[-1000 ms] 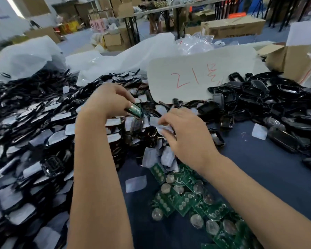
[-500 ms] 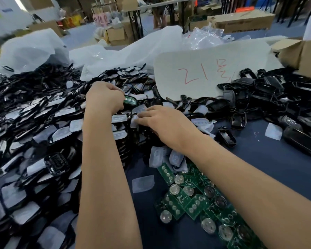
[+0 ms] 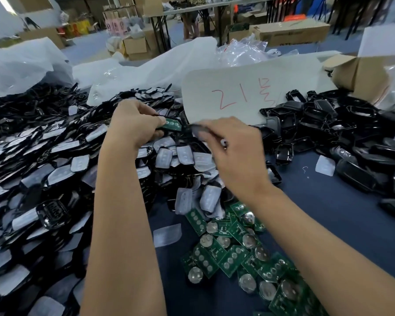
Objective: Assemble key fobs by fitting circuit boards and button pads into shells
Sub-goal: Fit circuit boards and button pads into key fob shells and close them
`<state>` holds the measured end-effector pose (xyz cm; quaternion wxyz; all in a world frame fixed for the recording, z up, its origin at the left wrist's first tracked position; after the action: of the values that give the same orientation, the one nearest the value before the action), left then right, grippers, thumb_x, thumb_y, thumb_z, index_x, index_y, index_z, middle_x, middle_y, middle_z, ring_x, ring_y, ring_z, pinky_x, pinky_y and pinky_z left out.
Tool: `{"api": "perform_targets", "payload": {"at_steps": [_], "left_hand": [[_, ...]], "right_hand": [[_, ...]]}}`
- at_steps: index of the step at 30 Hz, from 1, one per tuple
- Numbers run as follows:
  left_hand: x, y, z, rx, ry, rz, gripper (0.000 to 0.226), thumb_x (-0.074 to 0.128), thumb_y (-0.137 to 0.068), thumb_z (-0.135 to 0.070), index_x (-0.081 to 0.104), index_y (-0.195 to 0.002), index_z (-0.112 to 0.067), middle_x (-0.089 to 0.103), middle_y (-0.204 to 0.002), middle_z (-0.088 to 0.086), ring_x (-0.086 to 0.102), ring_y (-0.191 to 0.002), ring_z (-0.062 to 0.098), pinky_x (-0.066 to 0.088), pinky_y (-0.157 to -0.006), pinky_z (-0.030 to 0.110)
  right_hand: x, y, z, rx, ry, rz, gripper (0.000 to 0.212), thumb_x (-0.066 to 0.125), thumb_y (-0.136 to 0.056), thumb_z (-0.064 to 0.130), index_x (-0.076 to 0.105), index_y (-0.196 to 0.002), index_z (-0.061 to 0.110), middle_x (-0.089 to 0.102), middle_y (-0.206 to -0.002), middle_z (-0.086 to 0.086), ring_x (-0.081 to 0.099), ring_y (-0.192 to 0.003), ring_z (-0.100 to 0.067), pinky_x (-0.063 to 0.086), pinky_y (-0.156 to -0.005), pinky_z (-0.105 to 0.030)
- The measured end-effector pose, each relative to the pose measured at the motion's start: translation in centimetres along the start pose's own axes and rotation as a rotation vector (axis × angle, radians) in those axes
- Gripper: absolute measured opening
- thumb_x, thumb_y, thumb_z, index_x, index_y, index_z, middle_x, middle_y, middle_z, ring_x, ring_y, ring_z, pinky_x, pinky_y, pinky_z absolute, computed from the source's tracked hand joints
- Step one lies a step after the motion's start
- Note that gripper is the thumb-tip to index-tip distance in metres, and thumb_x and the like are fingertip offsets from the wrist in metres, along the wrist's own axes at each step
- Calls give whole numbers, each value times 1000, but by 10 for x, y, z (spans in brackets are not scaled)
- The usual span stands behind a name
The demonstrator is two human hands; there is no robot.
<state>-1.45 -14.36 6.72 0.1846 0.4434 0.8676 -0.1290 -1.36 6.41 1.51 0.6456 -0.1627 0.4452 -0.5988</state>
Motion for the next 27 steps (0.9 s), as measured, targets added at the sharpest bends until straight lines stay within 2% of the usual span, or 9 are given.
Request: {"api": "perform_targets", "payload": {"at_steps": [2,5,7,10,13,16,19,23,27], "left_hand": [[18,9,-10,9,5,177,15,77,-90,-3,66,-98,-6,65,-105,15,71,-57,14,59,-60,21],[62,33,-28,109,-41,593,15,78,-89,-3,67,-98,-5,74,-92,24,69,-60,17,57,-64,23],[101,55,-36,210,-64,843,16,77,-89,-3,67,-101,-6,73,-70,14,66,-58,15,54,-61,23],[154,82,-38,358,-158,990,15,76,-90,-4,69,-100,-11,70,-66,5,65,-60,15,52,-63,30],[186,93,-31,499,-284,958,17,81,-85,-9,72,-92,-21,69,-71,-11,62,-60,1,50,-66,19],[195,96,-24,661,-256,772,31,88,-76,-10,69,-92,-28,67,-81,-18,56,-59,-4,39,-59,7],[199,103,-22,823,-103,546,44,85,-71,-1,68,-107,-22,66,-98,-7,61,-67,10,40,-60,9],[204,112,-25,970,-13,466,34,74,-71,11,72,-91,-16,68,-95,-6,66,-83,12,45,-63,14],[208,112,-20,821,42,535,18,81,-78,2,75,-82,-15,72,-81,0,69,-77,11,56,-66,29]], "right_hand": [[-30,7,-20,179,-91,-97,11,68,-100,19,79,-102,17,74,-87,15,65,-78,-8,53,-72,-30],[-78,26,-54,399,-198,-219,18,67,-99,18,75,-84,22,74,-77,5,67,-72,-18,55,-68,-37],[-107,42,-69,512,-256,-303,24,68,-98,17,76,-78,28,75,-77,9,66,-73,-11,56,-72,-34],[-137,59,-85,644,-268,-301,22,71,-98,16,77,-78,23,72,-75,2,62,-73,-14,57,-76,-45],[-149,68,-86,670,-297,-200,16,72,-97,12,80,-87,22,78,-84,0,68,-76,-13,57,-71,-34],[-150,71,-83,693,-389,-169,23,75,-92,3,80,-95,25,79,-89,3,72,-78,-9,57,-65,-22],[-149,72,-85,794,-501,-206,26,78,-89,1,77,-108,19,73,-84,4,68,-72,-9,55,-59,-21],[-147,72,-85,891,-627,-252,26,79,-87,0,71,-105,17,68,-92,-3,67,-66,-10,52,-54,-20],[-150,69,-83,909,-767,-264,8,72,-96,14,73,-88,14,69,-72,-1,61,-56,-12,46,-47,-19]]}}
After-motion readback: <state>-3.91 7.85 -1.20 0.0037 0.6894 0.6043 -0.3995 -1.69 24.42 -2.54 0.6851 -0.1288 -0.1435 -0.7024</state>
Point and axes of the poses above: each hand's wrist, its own y-axis away from the middle knuckle, its own x-axis out of the palm, z = x × y, the point moved 1 cm from there along -y, towards the middle knuckle
